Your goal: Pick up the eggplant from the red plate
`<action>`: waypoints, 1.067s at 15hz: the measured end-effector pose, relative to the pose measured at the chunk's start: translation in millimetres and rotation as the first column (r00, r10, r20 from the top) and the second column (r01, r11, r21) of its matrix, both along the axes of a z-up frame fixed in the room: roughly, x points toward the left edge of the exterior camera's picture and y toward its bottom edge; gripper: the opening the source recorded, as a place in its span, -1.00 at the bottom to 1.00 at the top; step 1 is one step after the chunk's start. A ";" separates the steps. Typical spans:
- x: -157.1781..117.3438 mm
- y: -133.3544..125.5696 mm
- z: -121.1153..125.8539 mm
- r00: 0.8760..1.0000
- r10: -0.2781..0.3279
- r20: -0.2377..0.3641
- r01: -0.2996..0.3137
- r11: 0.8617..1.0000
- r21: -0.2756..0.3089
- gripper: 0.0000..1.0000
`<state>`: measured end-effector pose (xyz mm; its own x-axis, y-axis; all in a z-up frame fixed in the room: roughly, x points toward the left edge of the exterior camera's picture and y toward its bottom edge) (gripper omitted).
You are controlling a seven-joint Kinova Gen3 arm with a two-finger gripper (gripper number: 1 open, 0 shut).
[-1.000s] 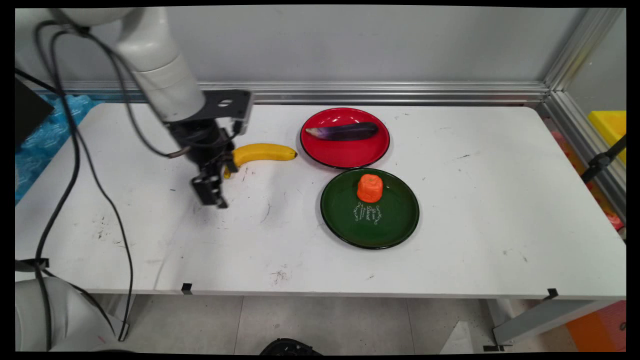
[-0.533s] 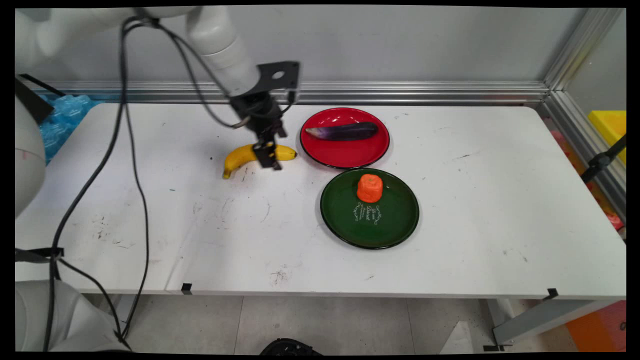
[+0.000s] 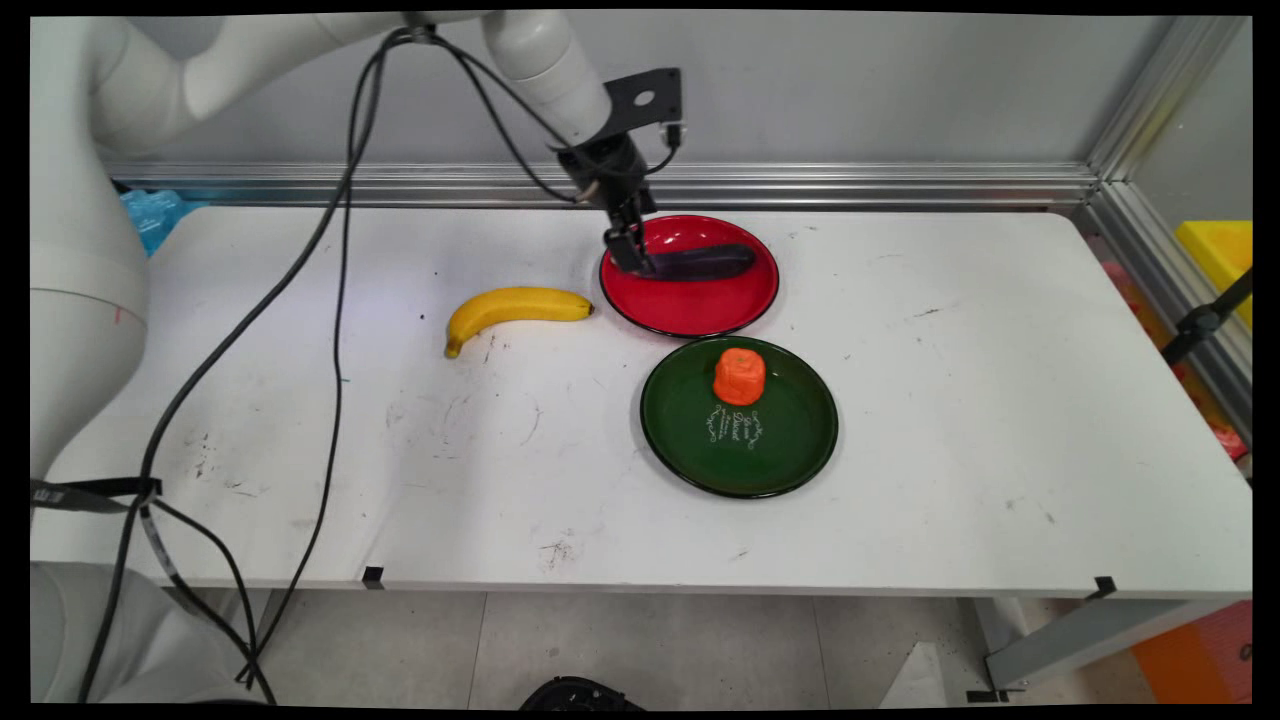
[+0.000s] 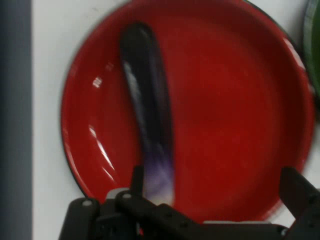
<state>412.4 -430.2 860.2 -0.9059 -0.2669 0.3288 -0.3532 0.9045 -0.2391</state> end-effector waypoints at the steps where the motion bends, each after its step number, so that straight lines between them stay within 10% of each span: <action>1: -2.0 -7.8 -2.1 1.000 0.003 -0.006 -0.003 1.000 -0.007 1.00; 16: -11.2 -69.0 -59.4 0.990 0.113 -0.088 -0.112 0.994 0.020 1.00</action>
<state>401.2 -499.3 800.8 -0.8373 -0.3711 0.4015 -0.4721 0.8612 -0.1885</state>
